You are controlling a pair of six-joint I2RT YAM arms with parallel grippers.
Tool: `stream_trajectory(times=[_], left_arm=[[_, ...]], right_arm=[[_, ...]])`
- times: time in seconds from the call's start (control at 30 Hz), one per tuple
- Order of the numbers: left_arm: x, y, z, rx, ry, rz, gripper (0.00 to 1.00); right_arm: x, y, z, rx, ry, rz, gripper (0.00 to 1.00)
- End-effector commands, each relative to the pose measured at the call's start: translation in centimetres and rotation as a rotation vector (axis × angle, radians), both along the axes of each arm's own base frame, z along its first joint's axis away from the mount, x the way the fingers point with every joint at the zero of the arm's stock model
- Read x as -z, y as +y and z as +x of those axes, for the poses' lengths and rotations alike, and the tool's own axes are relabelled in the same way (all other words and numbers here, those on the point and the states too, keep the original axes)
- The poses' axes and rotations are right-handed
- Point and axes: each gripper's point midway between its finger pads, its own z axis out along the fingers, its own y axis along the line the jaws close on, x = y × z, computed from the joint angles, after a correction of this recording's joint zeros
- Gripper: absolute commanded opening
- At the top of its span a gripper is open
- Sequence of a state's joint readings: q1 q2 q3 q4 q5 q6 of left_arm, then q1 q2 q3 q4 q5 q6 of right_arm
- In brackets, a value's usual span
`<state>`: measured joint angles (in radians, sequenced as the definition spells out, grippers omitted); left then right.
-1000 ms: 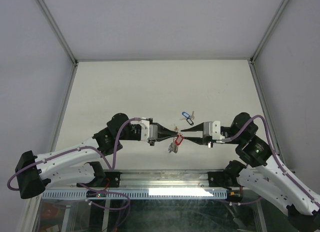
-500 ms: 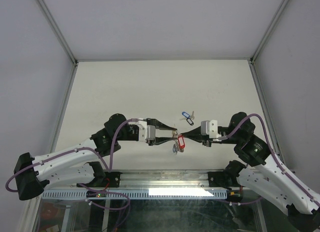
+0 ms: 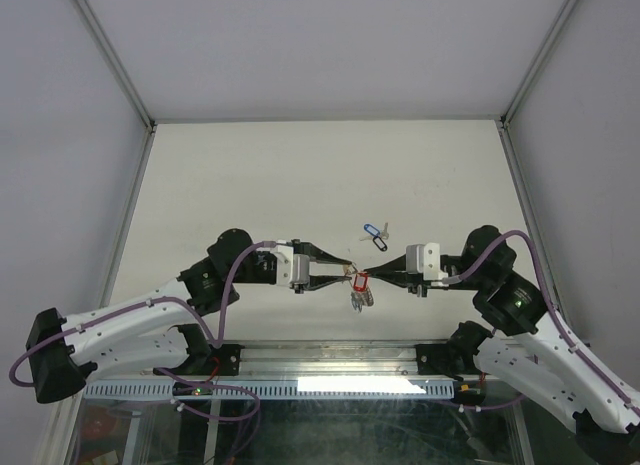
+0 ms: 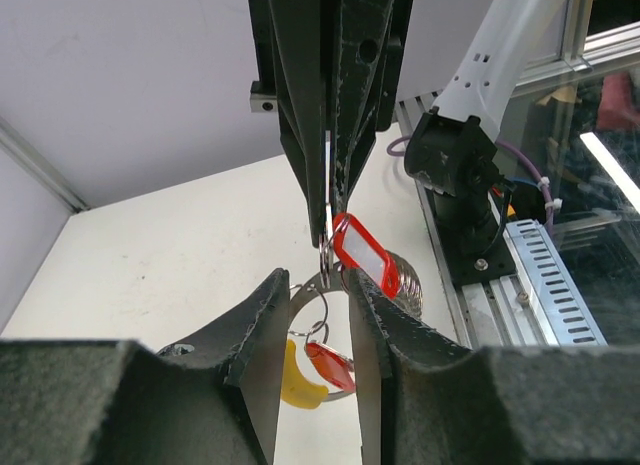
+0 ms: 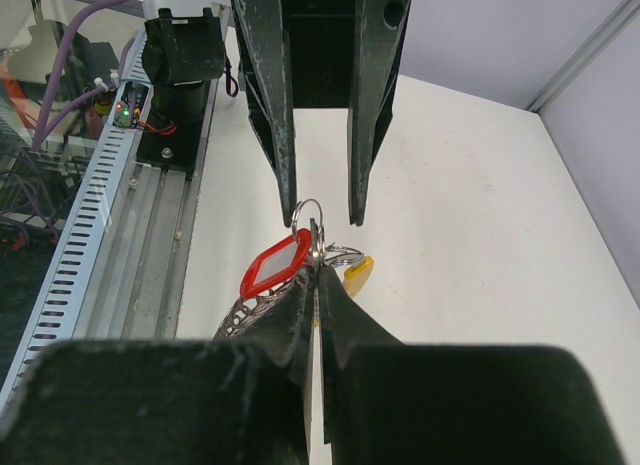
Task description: Put the keys on the keyring
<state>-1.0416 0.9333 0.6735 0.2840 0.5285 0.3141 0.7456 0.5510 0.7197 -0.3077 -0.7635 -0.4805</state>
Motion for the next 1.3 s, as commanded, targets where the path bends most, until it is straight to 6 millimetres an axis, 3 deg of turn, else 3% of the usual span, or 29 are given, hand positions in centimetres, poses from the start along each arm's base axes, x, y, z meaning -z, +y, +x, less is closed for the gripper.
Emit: stream_trajectory(times=[0.0,0.2,0.57,1.03,1.27], left_arm=[[0.4,-0.3,-0.1,0.009,-0.017,0.008,0.29],[0.4,-0.7,0.2,0.007,-0.012,0.003,0.29],[-0.3,-1.2,0.4,0.009,-0.013,-0.014,0.19],[-0.9,-1.2,0.1,0.027,-0.015,-0.024,0.18],[-0.8,-1.3,0.1,0.025,-0.015,-0.023,0.05]], right_arm=[[-4.4,-0.2,-0.6,-0.02,-0.106,0.096,0.0],[-4.7,0.0,-0.7,-0.031,-0.105,0.111,0.0],[-4.5,0.1,-0.7,-0.038,-0.101,0.107,0.0],[-3.4,0.3,0.1,-0.015,-0.093,0.074,0.0],[-3.1,0.5,0.4,-0.01,-0.089,0.061,0.0]])
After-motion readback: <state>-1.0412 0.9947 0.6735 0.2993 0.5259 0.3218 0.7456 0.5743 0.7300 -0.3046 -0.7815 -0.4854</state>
